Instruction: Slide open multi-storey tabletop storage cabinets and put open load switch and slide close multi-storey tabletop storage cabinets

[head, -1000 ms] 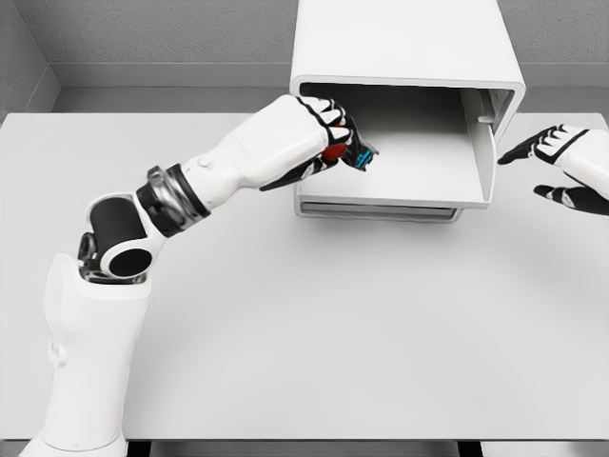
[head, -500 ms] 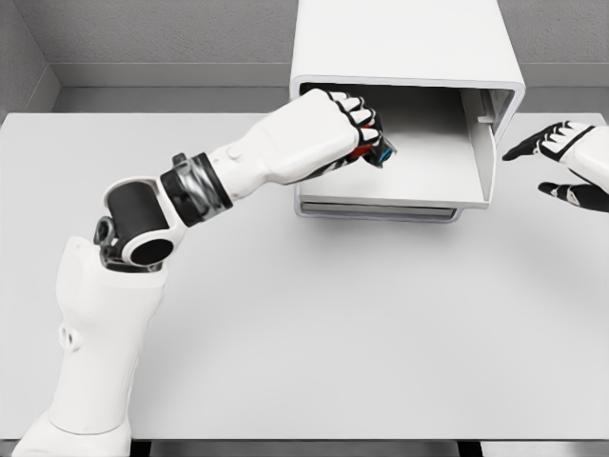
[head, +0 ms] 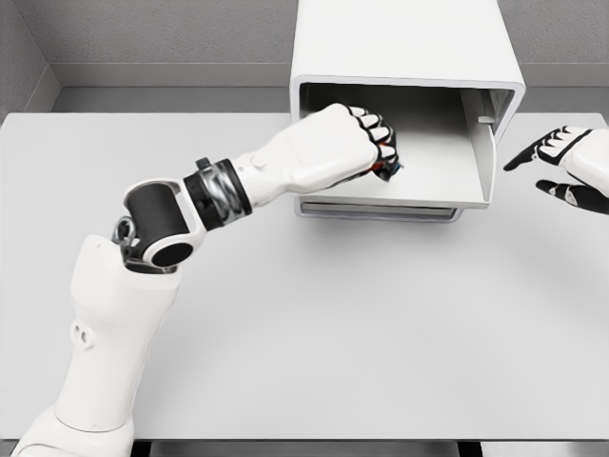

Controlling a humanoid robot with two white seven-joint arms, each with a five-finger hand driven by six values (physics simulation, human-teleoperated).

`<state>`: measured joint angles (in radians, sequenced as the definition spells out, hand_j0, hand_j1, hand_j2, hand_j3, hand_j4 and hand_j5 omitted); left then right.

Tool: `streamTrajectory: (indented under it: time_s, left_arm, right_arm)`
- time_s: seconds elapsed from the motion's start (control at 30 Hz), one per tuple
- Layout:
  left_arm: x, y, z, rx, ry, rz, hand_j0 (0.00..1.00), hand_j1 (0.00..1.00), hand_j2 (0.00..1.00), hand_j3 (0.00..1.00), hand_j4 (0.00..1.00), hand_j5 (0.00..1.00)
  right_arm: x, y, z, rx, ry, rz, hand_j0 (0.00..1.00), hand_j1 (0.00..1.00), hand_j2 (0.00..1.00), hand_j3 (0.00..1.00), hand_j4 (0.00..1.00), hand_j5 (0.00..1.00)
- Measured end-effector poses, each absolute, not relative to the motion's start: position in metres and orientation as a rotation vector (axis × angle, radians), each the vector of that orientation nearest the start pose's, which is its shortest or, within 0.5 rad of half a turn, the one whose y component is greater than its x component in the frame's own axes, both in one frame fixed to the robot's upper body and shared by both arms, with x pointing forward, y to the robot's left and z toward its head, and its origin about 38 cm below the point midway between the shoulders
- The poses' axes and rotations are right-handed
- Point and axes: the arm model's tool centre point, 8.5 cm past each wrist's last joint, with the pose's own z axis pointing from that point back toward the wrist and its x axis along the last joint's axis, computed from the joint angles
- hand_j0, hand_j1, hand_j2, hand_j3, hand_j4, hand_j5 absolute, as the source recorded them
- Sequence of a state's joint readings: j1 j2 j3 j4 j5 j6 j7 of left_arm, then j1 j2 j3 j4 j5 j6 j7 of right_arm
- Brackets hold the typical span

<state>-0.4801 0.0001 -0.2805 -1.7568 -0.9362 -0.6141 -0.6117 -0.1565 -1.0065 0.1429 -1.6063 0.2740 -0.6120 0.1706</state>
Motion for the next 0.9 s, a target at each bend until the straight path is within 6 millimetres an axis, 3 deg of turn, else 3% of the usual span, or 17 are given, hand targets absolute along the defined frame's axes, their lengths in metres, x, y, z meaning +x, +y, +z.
streamTrajectory:
  time_s: [0.37, 0.9]
  left_arm:
    - [0.397, 0.062, 0.265, -0.662, 2.424, 2.300, 0.42, 0.42, 0.42, 0.42, 0.42, 0.42]
    - [0.399, 0.061, 0.260, -0.647, 2.421, 2.322, 0.57, 0.57, 0.57, 0.57, 0.57, 0.57]
  right_arm:
    - [0.365, -0.398, 0.253, -0.624, -1.714, 1.666, 0.62, 0.62, 0.62, 0.62, 0.62, 0.62]
    - [0.363, -0.401, 0.251, -0.621, -1.700, 1.671, 0.62, 0.62, 0.62, 0.62, 0.62, 0.62]
